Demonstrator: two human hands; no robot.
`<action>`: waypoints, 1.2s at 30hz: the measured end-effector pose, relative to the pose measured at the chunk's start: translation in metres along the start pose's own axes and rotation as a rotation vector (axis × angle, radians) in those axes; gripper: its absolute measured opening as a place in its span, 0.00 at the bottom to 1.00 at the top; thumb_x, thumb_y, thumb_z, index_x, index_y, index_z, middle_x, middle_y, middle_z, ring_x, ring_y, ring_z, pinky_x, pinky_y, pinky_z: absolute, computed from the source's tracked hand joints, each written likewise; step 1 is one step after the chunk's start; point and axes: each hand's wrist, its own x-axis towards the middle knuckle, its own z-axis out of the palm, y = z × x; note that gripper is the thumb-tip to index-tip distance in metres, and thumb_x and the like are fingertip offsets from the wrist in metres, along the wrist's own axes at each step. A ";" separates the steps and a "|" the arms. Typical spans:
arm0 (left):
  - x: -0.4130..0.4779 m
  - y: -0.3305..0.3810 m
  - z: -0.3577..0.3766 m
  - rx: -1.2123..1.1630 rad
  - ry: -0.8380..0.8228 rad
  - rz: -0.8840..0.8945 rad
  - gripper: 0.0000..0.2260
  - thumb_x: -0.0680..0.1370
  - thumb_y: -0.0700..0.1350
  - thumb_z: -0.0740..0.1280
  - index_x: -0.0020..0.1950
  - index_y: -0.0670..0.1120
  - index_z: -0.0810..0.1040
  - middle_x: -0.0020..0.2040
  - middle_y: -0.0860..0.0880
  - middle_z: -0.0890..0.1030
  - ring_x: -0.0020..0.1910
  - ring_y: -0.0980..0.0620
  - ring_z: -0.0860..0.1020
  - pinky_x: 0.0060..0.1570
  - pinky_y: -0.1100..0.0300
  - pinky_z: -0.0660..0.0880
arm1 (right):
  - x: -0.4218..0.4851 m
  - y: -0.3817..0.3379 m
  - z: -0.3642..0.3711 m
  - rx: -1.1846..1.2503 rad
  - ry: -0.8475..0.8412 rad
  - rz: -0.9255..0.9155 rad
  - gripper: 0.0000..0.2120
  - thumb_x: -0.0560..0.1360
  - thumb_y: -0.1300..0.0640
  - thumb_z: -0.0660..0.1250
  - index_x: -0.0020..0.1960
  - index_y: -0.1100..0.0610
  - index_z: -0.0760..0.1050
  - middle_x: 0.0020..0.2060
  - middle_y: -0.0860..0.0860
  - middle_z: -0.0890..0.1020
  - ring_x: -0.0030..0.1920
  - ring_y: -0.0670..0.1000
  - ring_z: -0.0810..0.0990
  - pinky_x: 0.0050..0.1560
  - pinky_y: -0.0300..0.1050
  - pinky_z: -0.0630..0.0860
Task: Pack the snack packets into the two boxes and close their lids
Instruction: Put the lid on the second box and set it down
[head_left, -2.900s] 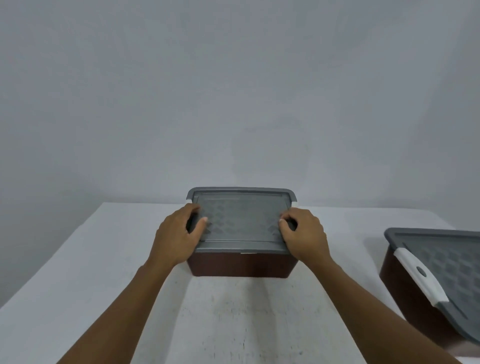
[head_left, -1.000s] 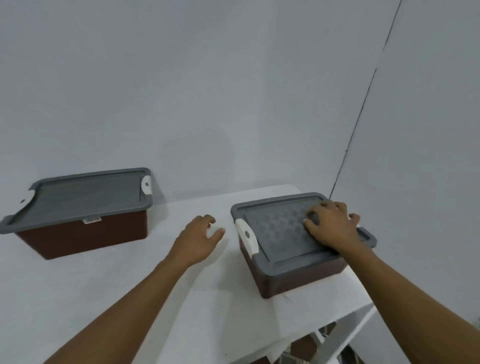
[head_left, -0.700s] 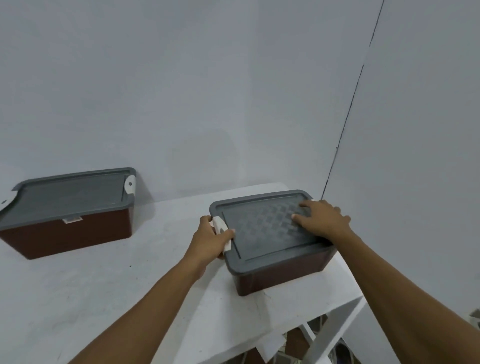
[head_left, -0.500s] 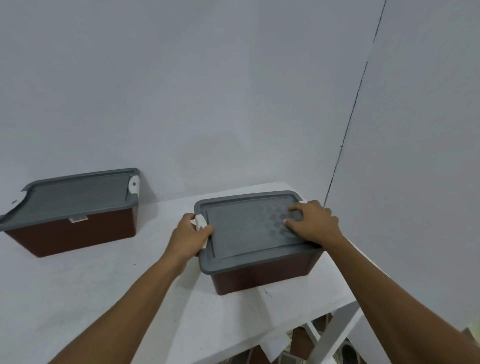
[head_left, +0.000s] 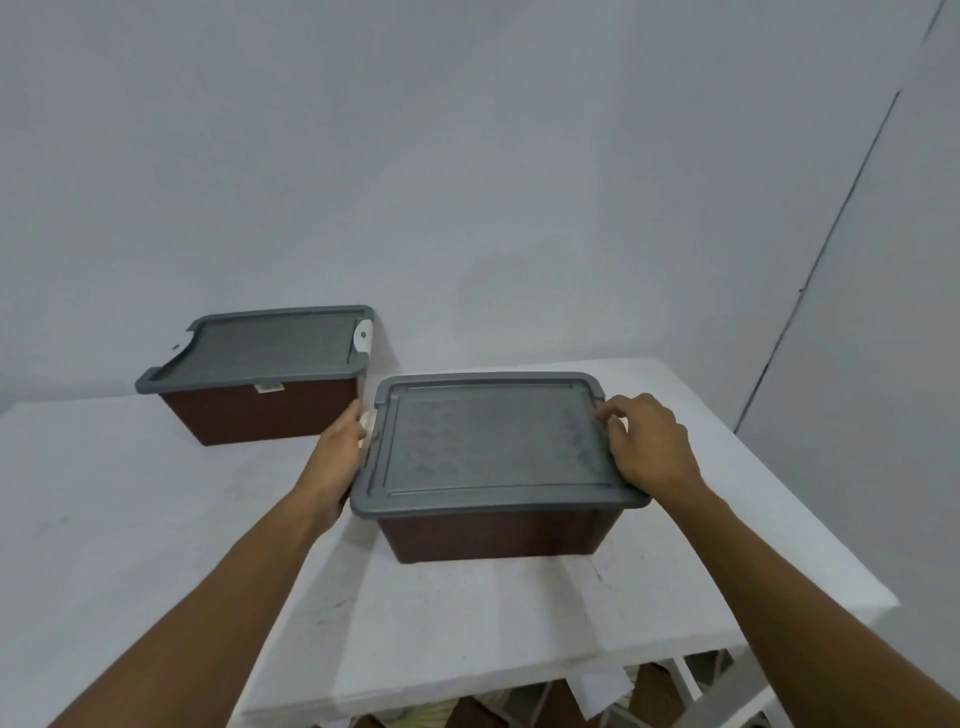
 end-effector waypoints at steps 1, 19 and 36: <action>-0.002 0.000 0.002 -0.062 0.024 -0.014 0.18 0.83 0.41 0.53 0.67 0.60 0.69 0.60 0.61 0.76 0.56 0.53 0.78 0.56 0.53 0.76 | 0.000 0.004 0.000 0.048 0.022 0.026 0.12 0.81 0.58 0.58 0.57 0.53 0.79 0.57 0.52 0.79 0.48 0.53 0.78 0.51 0.46 0.73; 0.009 0.068 0.007 -0.278 0.127 -0.128 0.13 0.84 0.51 0.55 0.52 0.43 0.72 0.40 0.49 0.73 0.31 0.54 0.76 0.14 0.69 0.66 | 0.037 -0.041 -0.059 0.948 0.119 0.442 0.17 0.80 0.48 0.56 0.63 0.54 0.74 0.53 0.47 0.71 0.54 0.50 0.68 0.53 0.48 0.63; 0.007 -0.013 -0.004 0.149 0.087 0.005 0.15 0.76 0.43 0.72 0.61 0.41 0.78 0.54 0.44 0.82 0.50 0.45 0.81 0.47 0.54 0.78 | -0.016 0.006 0.001 0.519 -0.119 0.324 0.19 0.77 0.51 0.67 0.66 0.56 0.72 0.55 0.53 0.78 0.50 0.54 0.79 0.45 0.45 0.73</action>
